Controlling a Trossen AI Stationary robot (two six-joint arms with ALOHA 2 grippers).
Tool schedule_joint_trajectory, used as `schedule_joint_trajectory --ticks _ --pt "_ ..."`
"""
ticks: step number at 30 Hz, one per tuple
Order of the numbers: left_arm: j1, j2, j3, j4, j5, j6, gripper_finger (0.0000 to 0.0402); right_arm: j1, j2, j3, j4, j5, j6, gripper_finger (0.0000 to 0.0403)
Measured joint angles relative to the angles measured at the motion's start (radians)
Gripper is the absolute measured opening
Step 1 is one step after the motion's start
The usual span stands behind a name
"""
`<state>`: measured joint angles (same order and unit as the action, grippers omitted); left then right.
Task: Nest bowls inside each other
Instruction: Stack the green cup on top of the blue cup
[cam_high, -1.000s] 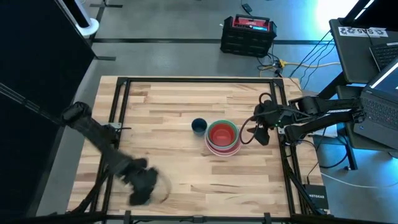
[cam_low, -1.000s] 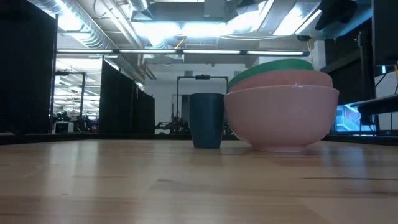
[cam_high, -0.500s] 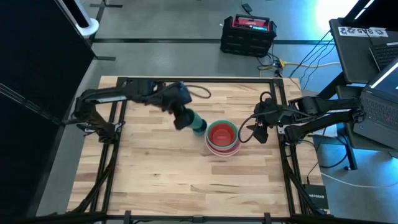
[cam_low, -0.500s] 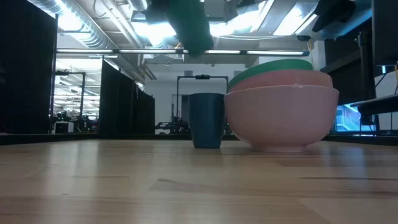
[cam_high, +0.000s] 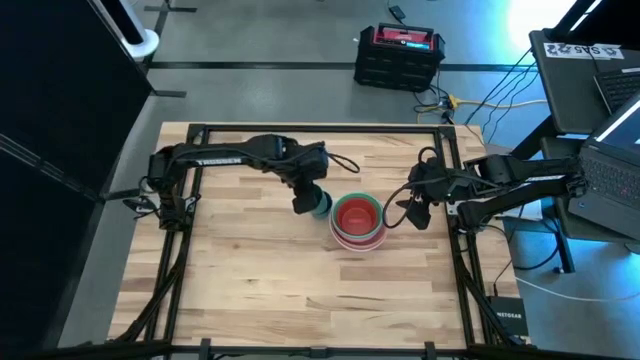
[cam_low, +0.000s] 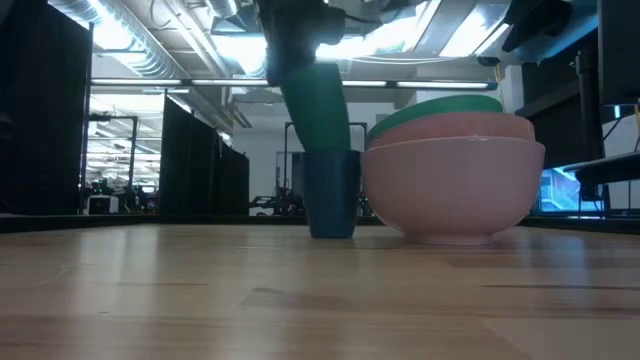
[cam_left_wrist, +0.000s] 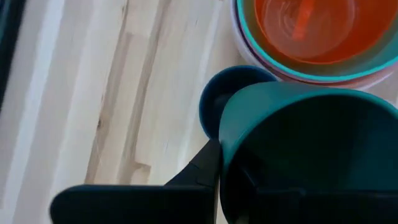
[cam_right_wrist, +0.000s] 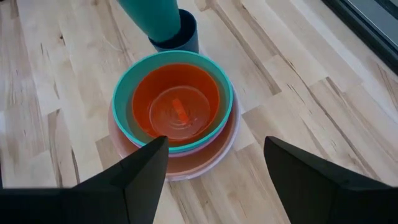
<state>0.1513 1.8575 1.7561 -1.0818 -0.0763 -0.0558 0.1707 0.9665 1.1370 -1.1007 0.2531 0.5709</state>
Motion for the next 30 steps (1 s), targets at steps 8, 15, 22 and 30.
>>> schedule_joint_trajectory --ticks 8,15,22,30 --pt "0.020 0.089 0.000 0.003 0.013 0.046 0.0000 0.000 0.000 0.000 -0.002 0.001 0.005 0.0250" --pt "-0.001 0.123 0.000 -0.099 0.030 0.067 0.0000 0.000 0.000 0.000 -0.034 0.000 0.005 0.0250" --pt "-0.037 0.112 0.000 -0.113 0.050 0.059 0.0000 0.000 0.000 0.000 -0.037 0.001 0.002 0.0250" --pt "-0.066 0.108 0.000 -0.120 0.077 0.048 0.0000 0.000 0.000 0.000 -0.039 0.001 -0.003 0.0250"
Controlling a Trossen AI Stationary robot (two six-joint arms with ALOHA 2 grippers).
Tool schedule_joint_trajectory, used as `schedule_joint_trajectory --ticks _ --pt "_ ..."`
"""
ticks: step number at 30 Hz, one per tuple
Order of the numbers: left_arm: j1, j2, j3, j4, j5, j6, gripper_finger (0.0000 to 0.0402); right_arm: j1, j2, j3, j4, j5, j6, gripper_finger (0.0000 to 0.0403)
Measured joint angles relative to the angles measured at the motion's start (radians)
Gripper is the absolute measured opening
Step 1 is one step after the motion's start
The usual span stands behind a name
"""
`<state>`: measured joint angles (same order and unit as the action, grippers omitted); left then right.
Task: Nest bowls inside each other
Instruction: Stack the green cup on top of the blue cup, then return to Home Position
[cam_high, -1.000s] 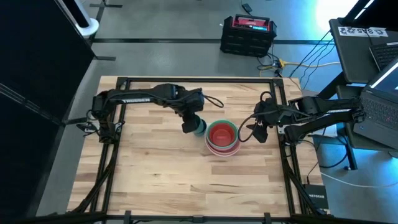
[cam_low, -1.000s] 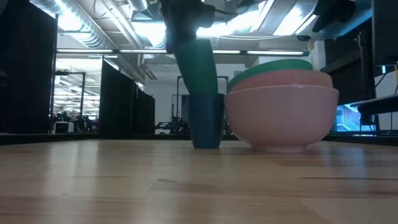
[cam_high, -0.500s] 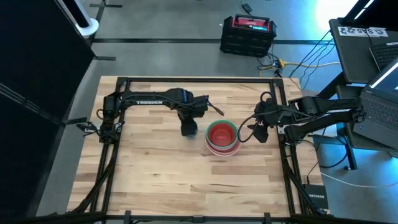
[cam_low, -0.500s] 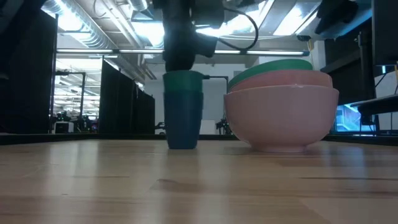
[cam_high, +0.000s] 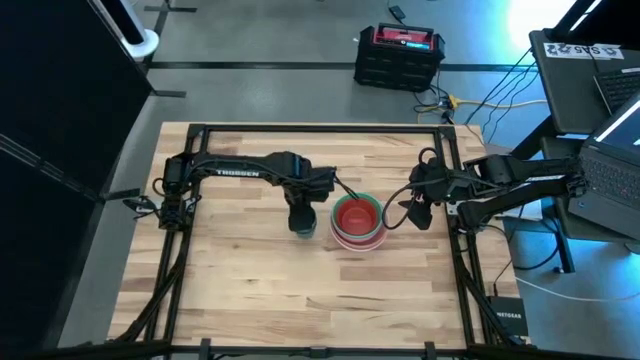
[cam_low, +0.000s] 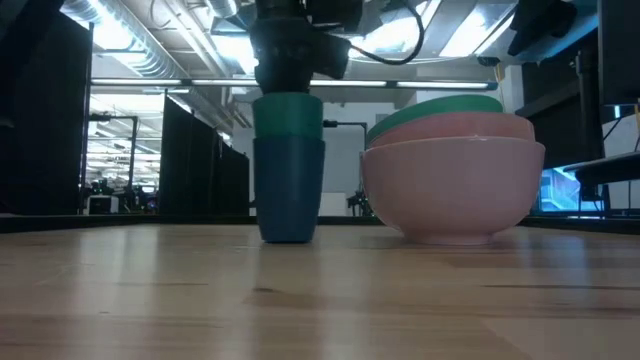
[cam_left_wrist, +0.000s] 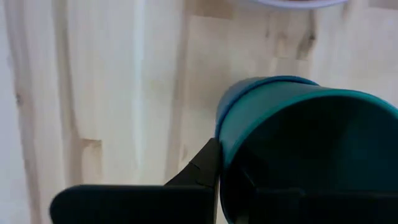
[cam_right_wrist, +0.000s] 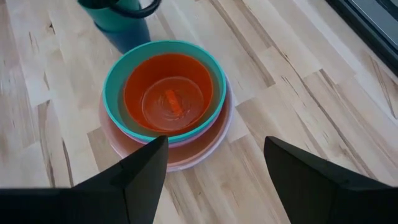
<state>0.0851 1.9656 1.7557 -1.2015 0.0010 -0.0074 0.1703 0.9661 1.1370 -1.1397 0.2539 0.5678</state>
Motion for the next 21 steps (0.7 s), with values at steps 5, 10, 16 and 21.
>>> schedule_joint_trajectory --ticks 5,10,16,21 --pt "0.002 0.000 0.000 0.000 -0.004 0.012 0.0000 0.000 0.000 0.000 -0.004 0.000 0.000 0.0250" --pt "0.002 0.000 0.000 -0.001 -0.002 0.015 0.0016 0.000 0.000 0.000 -0.016 -0.002 0.001 0.0250" --pt "0.001 0.000 0.000 -0.005 -0.003 0.011 0.0050 0.000 0.000 0.000 -0.016 -0.005 0.002 0.0250" --pt "-0.004 -0.015 0.023 -0.036 -0.003 0.001 0.0057 0.000 0.000 0.000 -0.018 -0.009 -0.007 0.0248"
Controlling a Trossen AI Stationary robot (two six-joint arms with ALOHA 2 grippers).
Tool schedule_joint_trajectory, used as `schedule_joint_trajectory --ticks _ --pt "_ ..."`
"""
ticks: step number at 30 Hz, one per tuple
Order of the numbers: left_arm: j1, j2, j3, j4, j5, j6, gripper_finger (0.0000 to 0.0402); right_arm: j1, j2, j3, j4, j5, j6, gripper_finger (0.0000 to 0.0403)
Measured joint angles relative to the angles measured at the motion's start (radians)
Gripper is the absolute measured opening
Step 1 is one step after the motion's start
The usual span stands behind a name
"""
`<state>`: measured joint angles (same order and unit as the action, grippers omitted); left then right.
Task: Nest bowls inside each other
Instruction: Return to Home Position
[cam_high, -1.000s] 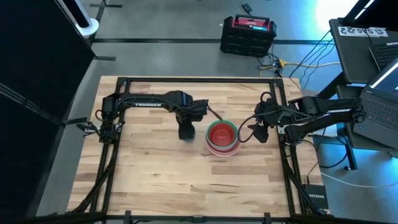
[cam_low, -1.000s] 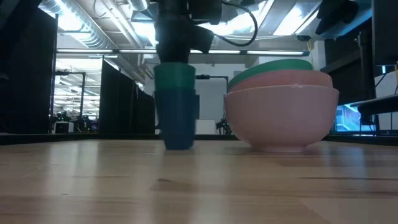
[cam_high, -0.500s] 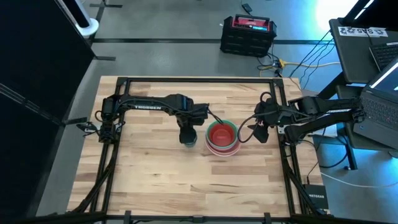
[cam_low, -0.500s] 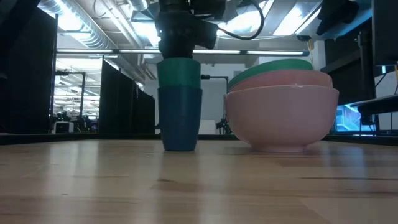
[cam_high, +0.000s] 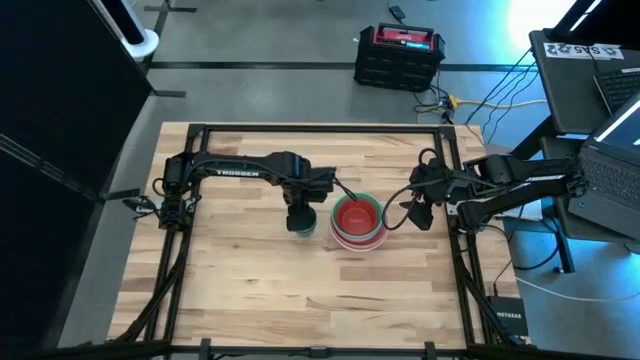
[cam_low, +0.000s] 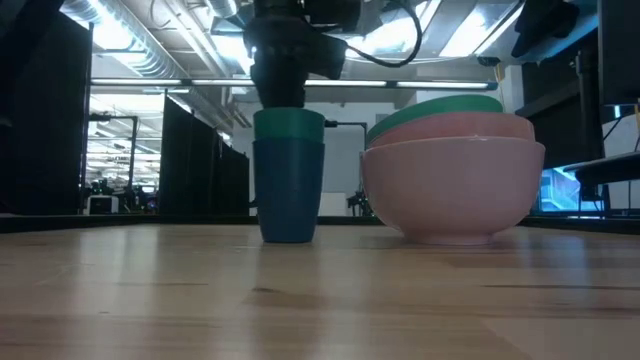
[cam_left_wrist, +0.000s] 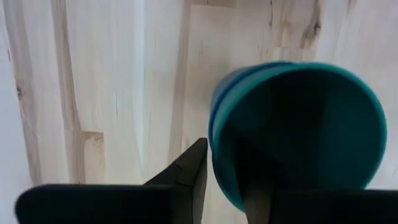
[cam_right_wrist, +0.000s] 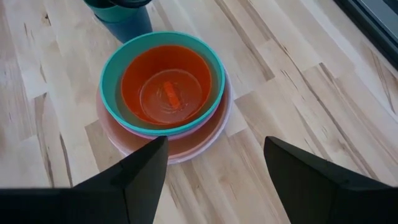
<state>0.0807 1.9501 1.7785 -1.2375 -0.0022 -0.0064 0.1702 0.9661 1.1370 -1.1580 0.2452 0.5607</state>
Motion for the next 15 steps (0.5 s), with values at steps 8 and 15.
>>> schedule_joint_trajectory --ticks 8,15 --pt "-0.010 -0.036 0.058 -0.055 -0.003 -0.024 0.0056 0.000 0.000 0.000 -0.001 -0.001 -0.018 0.0242" --pt "-0.035 -0.107 0.203 -0.083 -0.071 -0.038 0.0003 0.000 -0.031 0.000 0.031 0.001 -0.046 0.0108"
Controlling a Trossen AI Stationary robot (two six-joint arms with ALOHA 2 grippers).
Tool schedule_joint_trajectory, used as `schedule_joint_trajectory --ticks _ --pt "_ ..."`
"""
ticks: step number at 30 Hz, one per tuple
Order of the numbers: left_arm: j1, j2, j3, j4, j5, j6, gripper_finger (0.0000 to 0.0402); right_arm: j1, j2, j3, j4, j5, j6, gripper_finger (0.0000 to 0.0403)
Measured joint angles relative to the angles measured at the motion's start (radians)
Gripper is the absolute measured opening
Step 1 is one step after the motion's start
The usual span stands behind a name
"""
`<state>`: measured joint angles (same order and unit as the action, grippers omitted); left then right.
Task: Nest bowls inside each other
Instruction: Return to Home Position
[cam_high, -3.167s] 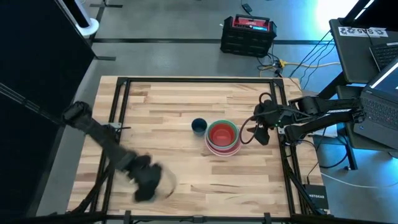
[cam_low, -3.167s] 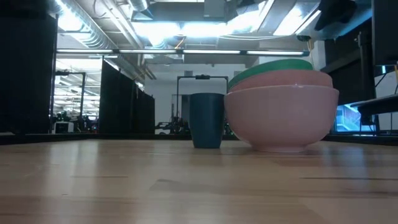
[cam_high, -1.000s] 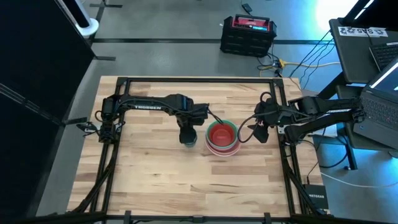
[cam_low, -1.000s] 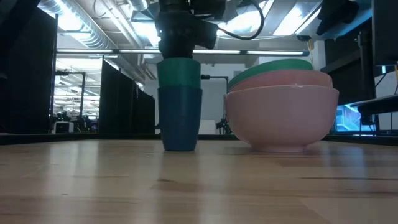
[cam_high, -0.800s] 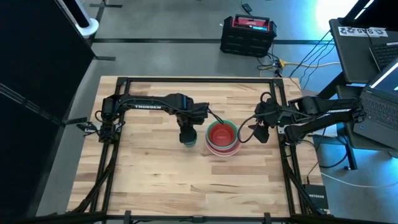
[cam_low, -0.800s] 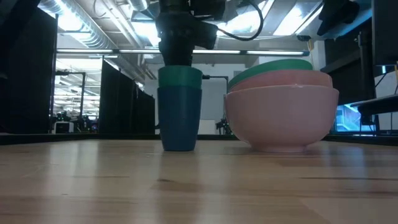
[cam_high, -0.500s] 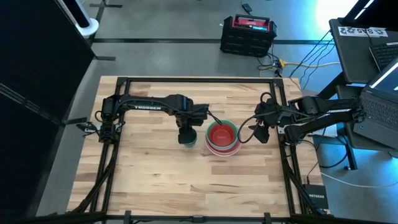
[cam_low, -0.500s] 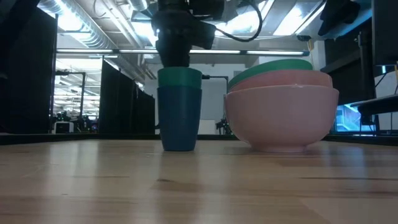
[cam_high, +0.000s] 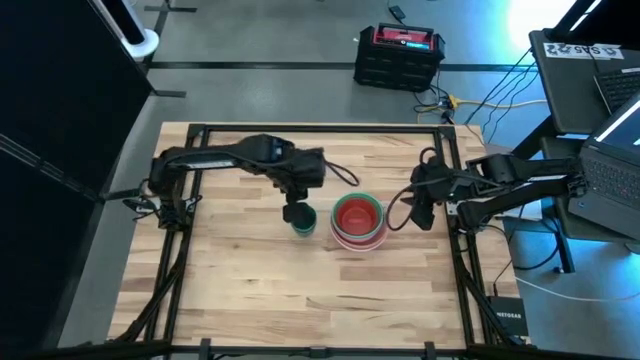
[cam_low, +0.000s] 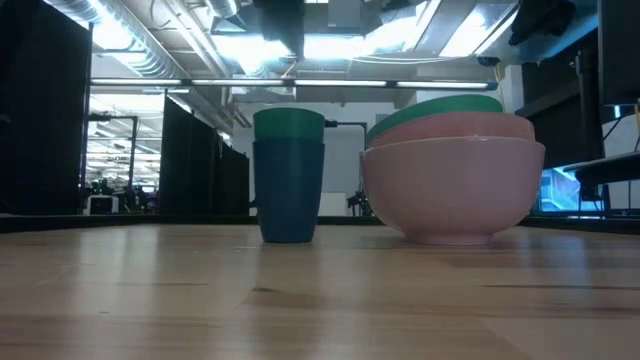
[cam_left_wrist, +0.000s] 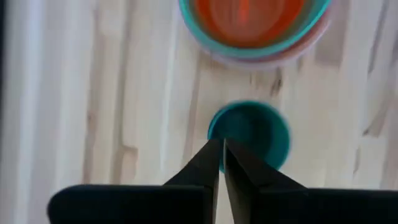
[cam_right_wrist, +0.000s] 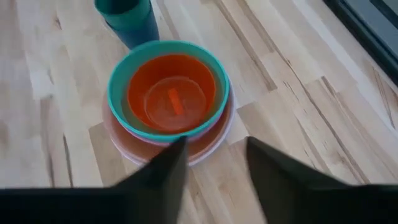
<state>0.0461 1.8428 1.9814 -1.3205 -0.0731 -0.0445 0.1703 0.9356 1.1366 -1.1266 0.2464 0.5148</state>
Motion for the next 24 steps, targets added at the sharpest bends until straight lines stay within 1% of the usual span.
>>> schedule_joint_trajectory --ticks 2,3,4,7,11,22,24 --pt "-0.009 -0.047 0.001 -0.001 -0.016 -0.017 0.0001 0.000 -0.040 0.000 0.000 0.017 -0.009 0.0037" --pt "-0.014 -0.073 0.001 -0.006 -0.025 -0.022 0.0001 0.000 -0.071 -0.002 0.000 0.032 -0.014 0.0019" --pt "-0.019 -0.100 0.000 -0.011 -0.036 -0.025 0.0000 0.000 -0.106 -0.009 0.003 0.049 -0.005 0.0015" --pt "-0.034 -0.186 -0.024 0.010 -0.046 -0.029 0.0000 0.000 -0.246 -0.055 0.014 0.068 0.015 0.0004" --pt "-0.034 -0.288 -0.097 0.023 -0.047 -0.062 0.0000 0.000 -0.446 -0.151 0.073 0.085 -0.001 0.0001" --pt "-0.028 -0.438 -0.199 0.020 -0.145 -0.056 0.0000 -0.001 -0.810 -0.280 0.140 0.176 0.004 0.0002" --pt "-0.024 -0.451 -0.205 0.012 -0.152 -0.043 0.0000 -0.002 -0.844 -0.286 0.153 0.180 0.024 0.0003"
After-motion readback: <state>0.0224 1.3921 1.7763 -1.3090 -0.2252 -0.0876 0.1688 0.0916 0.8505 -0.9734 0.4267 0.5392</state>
